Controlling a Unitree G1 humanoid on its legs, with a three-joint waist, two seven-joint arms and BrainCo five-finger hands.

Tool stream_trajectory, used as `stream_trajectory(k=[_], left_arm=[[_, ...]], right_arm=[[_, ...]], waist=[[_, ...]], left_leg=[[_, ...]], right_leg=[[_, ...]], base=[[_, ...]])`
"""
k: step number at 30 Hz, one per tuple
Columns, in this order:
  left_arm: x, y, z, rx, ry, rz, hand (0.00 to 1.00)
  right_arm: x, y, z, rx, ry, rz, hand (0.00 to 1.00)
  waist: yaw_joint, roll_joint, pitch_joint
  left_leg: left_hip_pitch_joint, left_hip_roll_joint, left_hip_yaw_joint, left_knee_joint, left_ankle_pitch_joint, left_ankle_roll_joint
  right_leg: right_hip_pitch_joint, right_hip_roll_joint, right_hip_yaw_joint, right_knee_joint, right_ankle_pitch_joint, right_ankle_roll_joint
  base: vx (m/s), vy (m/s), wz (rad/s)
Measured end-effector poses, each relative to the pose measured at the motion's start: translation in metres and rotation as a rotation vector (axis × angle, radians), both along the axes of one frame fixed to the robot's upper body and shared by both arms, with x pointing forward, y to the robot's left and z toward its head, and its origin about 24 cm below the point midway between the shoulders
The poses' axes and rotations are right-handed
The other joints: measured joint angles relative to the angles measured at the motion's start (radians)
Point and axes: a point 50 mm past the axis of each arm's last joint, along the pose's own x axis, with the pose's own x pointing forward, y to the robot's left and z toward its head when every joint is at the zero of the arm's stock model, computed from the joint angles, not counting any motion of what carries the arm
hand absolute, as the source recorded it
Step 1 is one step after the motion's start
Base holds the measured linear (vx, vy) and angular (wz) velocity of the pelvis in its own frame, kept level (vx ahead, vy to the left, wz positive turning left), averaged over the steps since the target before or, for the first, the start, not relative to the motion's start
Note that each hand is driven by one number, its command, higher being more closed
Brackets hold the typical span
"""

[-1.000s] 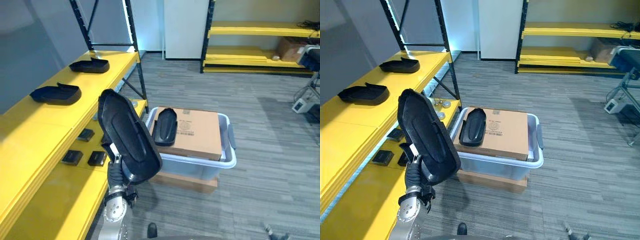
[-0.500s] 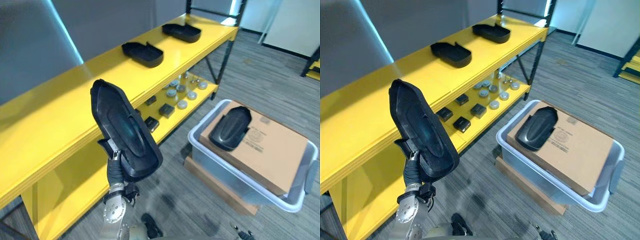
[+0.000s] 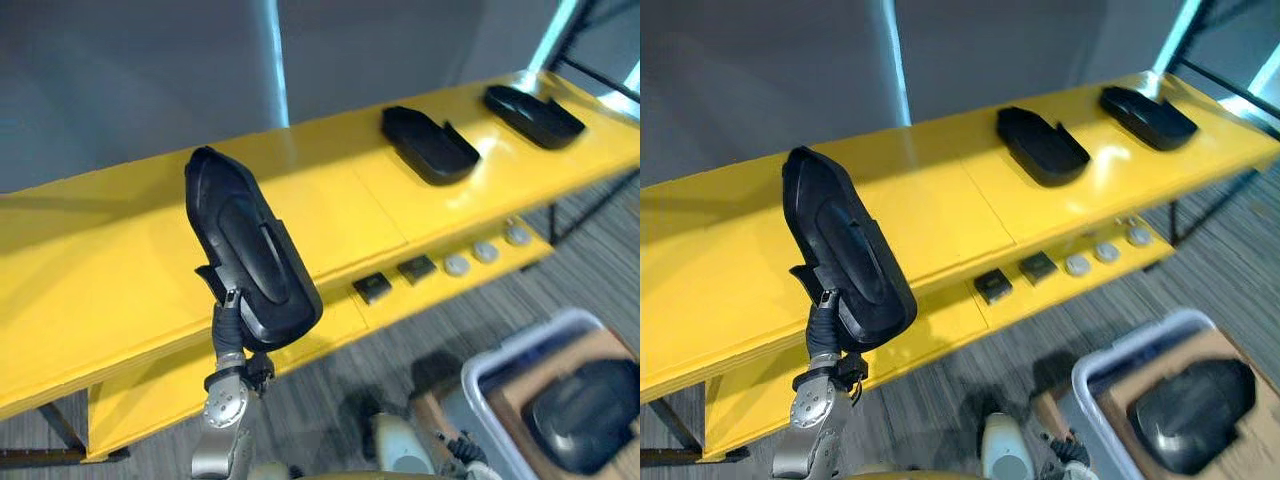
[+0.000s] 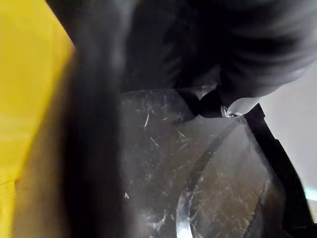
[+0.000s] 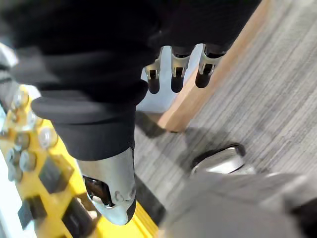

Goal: Walk over and take plastic housings, then place them on the shelf

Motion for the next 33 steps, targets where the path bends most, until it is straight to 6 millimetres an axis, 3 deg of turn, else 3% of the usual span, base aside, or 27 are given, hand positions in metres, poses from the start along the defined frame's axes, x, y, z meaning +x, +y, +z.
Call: stream_trajectory(k=[2, 5, 6, 8, 12, 15, 18, 23, 28, 33], left_arm=[[0.0, -0.004, 0.0, -0.006, -0.001, -0.022, 1.0], [0.004, -0.005, 0.003, -0.005, -0.019, -0.037, 1.0], [0.006, -0.006, 0.005, -0.005, -0.031, -0.047, 1.0], [0.01, -0.008, 0.009, -0.004, -0.051, -0.058, 1.0], [0.01, 0.0, 0.005, 0.041, -0.032, -0.064, 1.0], [0.013, 0.0, 0.006, 0.093, -0.033, -0.077, 1.0], [0.026, 0.003, 0.013, 0.214, -0.064, -0.095, 1.0], [0.057, 0.013, 0.02, 0.432, -0.055, -0.053, 1.0], [0.09, 0.016, 0.027, 0.568, -0.025, -0.001, 1.0], [0.119, 0.017, 0.042, 0.639, -0.029, 0.018, 1.0]], right_arm=[[0.002, 0.001, 0.001, -0.001, -0.007, 0.006, 0.0], [0.001, 0.005, 0.0, 0.007, -0.003, 0.004, 0.0], [0.001, 0.005, 0.0, 0.008, -0.004, 0.003, 0.0], [0.003, 0.002, 0.001, -0.001, -0.01, 0.005, 0.0], [0.0, 0.009, -0.001, 0.017, 0.001, 0.001, 0.0], [0.0, 0.009, -0.002, 0.015, 0.005, 0.007, 0.0], [-0.005, 0.008, -0.003, 0.003, 0.029, 0.028, 0.0], [-0.01, 0.009, -0.005, 0.006, 0.057, 0.047, 0.0], [-0.012, 0.009, -0.006, -0.006, 0.081, 0.082, 0.0], [-0.011, 0.01, -0.006, -0.01, 0.082, 0.113, 0.0]], waist=[[0.006, -0.006, 0.004], [0.019, -0.038, 0.004], [0.023, -0.031, -0.003], [0.023, -0.017, -0.013], [0.027, -0.044, -0.019], [0.018, -0.041, -0.022], [0.015, -0.039, -0.027], [-0.008, -0.039, -0.031], [-0.038, -0.038, -0.033], [-0.048, -0.038, -0.033]], left_leg=[[-0.007, 0.035, 0.012, 0.043, 0.016, -0.014], [-0.013, 0.042, 0.037, 0.055, 0.056, 0.008], [-0.008, 0.036, 0.036, 0.02, 0.058, 0.009], [-0.002, 0.027, 0.032, -0.06, 0.06, 0.007], [0.022, 0.004, 0.07, -0.149, 0.09, 0.02], [0.042, -0.015, 0.096, -0.198, 0.113, 0.03], [0.041, -0.031, 0.105, -0.224, 0.13, 0.033], [0.044, -0.046, 0.098, -0.266, 0.161, 0.023], [0.055, -0.05, 0.086, -0.288, 0.172, 0.015], [0.05, -0.054, 0.089, -0.302, 0.177, 0.016]], right_leg=[[0.055, 0.008, -0.051, -0.031, -0.007, -0.013], [0.129, -0.002, -0.104, -0.092, -0.005, -0.018], [0.123, -0.001, -0.111, -0.097, 0.0, -0.018], [0.112, 0.007, -0.127, -0.127, 0.024, -0.011], [0.114, 0.02, -0.092, -0.214, 0.104, -0.01], [0.141, 0.024, -0.068, -0.306, 0.169, -0.004], [0.163, 0.028, -0.057, -0.399, 0.228, -0.001], [0.186, 0.032, -0.063, -0.477, 0.271, -0.001], [0.192, 0.034, -0.067, -0.481, 0.273, 0.0], [0.178, 0.033, -0.062, -0.484, 0.273, 0.001]], base=[[0.11, -0.169, 0.69], [0.01, -0.102, 0.58], [-0.04, -0.005, 0.34], [-0.08, 0.032, 0.22], [-0.1, 0.045, -0.23], [-0.11, 0.047, -0.25], [-0.11, 0.033, -0.11], [-0.06, 0.003, 0.01], [-0.03, 0.013, 0.02], [-0.01, 0.035, -0.02]])
